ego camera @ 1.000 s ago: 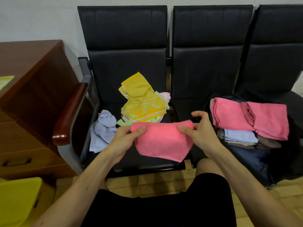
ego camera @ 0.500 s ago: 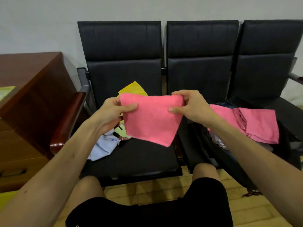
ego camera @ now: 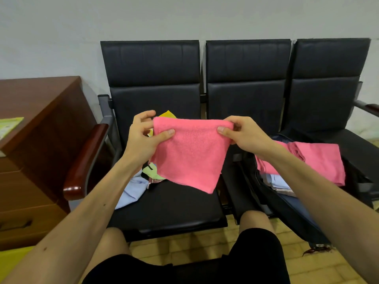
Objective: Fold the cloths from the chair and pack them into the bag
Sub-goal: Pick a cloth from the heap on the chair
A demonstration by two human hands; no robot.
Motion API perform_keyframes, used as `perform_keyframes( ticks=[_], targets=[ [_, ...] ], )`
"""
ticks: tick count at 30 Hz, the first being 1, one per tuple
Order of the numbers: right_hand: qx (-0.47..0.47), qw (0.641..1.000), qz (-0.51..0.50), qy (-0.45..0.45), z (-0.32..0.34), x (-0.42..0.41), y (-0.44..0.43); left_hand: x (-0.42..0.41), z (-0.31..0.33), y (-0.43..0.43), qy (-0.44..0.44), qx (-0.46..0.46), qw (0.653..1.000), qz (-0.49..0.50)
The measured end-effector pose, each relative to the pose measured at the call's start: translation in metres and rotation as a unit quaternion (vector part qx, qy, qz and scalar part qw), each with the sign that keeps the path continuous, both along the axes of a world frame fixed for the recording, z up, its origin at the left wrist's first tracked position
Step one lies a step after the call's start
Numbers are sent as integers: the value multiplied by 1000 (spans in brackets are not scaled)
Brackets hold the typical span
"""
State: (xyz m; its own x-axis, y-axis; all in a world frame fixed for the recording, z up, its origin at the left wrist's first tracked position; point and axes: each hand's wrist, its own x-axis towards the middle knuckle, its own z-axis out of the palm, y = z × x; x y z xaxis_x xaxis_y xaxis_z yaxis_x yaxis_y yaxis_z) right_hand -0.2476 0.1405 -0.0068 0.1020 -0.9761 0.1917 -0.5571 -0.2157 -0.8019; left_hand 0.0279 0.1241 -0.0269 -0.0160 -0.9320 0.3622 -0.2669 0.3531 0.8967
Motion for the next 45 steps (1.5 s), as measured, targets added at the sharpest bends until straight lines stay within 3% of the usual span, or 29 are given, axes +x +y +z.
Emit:
perform_keyframes(
  ticks=[3,5,11,16,21,23,28,35,40,45],
  targets=[
    [48,996,29,-64,-5,-9,4,-9,8,12,24,-31,997,-61],
    [83,982,58,-158,-10,-12,10,-20,13,18,15,-57,996,-69],
    [159,865,28,-474,-38,-15,26,-47,13,23,6,-31,991,-130],
    [279,818,39,-501,-111,5,58,-66,-13,16,3,36,986,-160],
    [260,795,-44,-547,-132,-16,68,-83,-43,13,-11,119,974,-194],
    [249,800,-73,-541,-143,-28,72,-91,-61,7,-30,167,959,-227],
    [215,850,-165,-452,-162,-73,76,-132,-104,-5,-49,271,923,-267],
    [170,910,-258,-276,-174,-163,47,-220,-142,-36,-51,305,899,-309],
    [135,944,-286,-98,-155,-251,-8,-304,-136,-91,-89,296,888,-339],
    [153,936,-317,6,-162,-309,-63,-373,-147,-141,-135,276,888,-342]
  ],
)
